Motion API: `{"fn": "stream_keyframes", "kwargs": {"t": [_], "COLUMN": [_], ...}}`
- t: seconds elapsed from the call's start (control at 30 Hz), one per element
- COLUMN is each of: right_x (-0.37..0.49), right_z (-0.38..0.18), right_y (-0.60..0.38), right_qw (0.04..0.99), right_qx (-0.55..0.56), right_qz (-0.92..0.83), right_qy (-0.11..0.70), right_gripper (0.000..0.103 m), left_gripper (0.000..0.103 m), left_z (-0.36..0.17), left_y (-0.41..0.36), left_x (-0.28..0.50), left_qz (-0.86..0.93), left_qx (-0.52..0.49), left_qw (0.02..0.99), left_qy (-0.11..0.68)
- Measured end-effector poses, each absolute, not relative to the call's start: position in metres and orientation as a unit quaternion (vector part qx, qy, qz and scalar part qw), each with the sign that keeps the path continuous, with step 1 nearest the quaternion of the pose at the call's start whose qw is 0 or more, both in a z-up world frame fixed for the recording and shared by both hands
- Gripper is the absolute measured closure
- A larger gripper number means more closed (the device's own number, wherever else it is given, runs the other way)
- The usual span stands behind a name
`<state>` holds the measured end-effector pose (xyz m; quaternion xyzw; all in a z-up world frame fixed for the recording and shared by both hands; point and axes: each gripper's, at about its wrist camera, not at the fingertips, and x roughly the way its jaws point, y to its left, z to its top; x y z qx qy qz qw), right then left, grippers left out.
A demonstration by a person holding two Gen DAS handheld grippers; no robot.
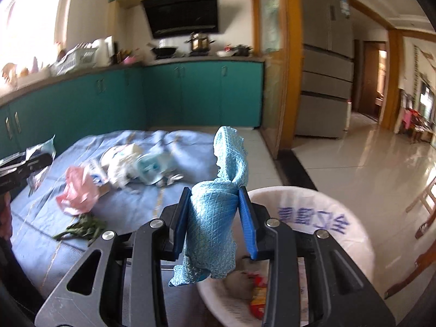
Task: Collect trash
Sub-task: 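Carry the packet and cloth over the wastebasket and open both grippers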
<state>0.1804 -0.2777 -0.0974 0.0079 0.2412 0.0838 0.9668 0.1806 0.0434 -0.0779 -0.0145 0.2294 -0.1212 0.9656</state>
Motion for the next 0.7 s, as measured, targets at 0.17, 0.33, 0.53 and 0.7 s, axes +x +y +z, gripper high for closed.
{"fn": "stream_keyframes", "kwargs": {"t": [0.17,0.33,0.53,0.7], "right_x": [0.175,0.166,0.162,0.163], "right_z": [-0.104,-0.106,-0.114,-0.122], "right_y": [-0.337,-0.346,-0.364,-0.376], "right_qw": [0.965,0.969,0.967,0.962], "right_qx": [0.087,0.083,0.097,0.105], "right_qz": [0.032,0.006,-0.019,-0.038], "right_qy": [0.246,0.234,0.233,0.248], "right_gripper": [0.068,0.068,0.068,0.068], "left_gripper": [0.044,0.044,0.043,0.027], "left_z": [-0.070,-0.078,-0.107,-0.135], "left_y": [-0.018,-0.096,-0.163,-0.194], "left_x": [0.194,0.223,0.263,0.277], "left_qz": [-0.181,-0.253,-0.296,-0.284], "left_qx": [-0.011,-0.010,-0.017,0.003], "left_qw": [0.957,0.933,0.903,0.900], "left_qy": [0.227,0.254,0.312,0.330]}}
